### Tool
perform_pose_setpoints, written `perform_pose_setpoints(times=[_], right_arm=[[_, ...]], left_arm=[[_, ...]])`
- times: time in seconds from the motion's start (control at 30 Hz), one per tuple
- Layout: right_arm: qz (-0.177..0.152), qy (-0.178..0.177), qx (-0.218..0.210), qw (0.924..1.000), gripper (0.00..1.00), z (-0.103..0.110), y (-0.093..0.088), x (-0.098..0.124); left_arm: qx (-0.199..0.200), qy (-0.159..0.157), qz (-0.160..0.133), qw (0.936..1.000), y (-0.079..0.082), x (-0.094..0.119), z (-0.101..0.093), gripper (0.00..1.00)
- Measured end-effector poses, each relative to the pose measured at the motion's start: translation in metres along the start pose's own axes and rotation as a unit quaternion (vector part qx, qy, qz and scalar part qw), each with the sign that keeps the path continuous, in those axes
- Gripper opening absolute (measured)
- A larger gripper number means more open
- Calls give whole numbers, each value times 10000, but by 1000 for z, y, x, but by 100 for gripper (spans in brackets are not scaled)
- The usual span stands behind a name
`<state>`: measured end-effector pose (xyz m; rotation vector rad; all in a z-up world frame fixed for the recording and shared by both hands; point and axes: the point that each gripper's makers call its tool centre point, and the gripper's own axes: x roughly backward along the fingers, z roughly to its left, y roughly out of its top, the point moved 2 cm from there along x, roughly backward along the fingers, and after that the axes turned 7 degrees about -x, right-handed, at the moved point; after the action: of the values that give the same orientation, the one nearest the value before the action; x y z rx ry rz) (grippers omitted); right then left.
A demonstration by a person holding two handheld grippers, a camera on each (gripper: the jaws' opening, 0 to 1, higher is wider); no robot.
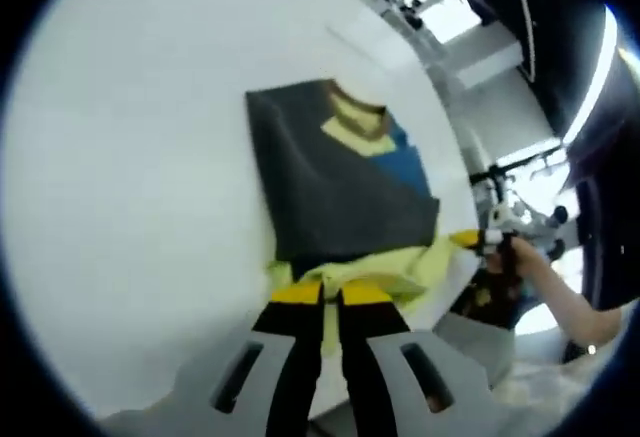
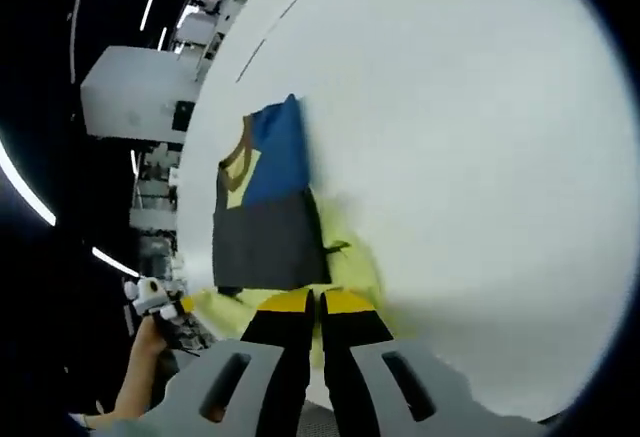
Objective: Fold the garment on the visible template until the final outline fits inside the template.
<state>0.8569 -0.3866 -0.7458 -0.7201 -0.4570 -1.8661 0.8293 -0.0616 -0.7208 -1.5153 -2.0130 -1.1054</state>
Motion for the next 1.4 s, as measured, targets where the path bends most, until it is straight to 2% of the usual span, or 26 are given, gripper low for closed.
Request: perform_pose_setpoints(times=[0.1, 0.2, 0.33, 0.43, 0.57, 0.8, 0.93, 1.03, 1.13, 1.27, 1.4], right_arm=[[-18, -28, -93, 10000, 3, -1, 4, -3], [-88, 14, -433, 9990, 3, -4, 8, -6], [-176, -4, -615, 9979, 3, -9, 13, -8], [-231, -20, -757, 9969, 3, -12, 15, -9], [-459, 114, -1315, 9902, 3, -15, 23, -10], [-603, 127, -1445, 9876, 3, -17, 23, -11], [-907, 271, -1776, 9795, 4, -20, 32, -12], [-1007, 210, -1180, 9877, 5, -19, 34, -11], [-1075, 295, -1289, 9854, 6, -17, 36, -9], [-1129, 316, -1268, 9850, 2, -16, 37, -8], [-1176, 381, -1249, 9844, 1, -12, 38, -8]], left_arm=[[123, -10, -15, 9999, 1, -3, 0, 1], [273, 17, 23, 9996, 1, -7, 6, 1], [360, 31, 9, 9993, 4, -8, 12, 1], [697, -29, -141, 9975, 8, -9, 15, 1], [816, 3, -154, 9965, 9, -13, 24, 1], [1098, 21, -371, 9933, 9, -17, 19, 1], [1388, -66, -481, 9891, 9, -19, 19, 1], [1327, -64, -488, 9899, 8, -19, 15, 2], [1254, -54, -503, 9908, 9, -19, 15, 2], [1217, -8, -548, 9911, 6, -19, 5, 2], [1097, -23, -575, 9923, 11, -19, 9, 3]])
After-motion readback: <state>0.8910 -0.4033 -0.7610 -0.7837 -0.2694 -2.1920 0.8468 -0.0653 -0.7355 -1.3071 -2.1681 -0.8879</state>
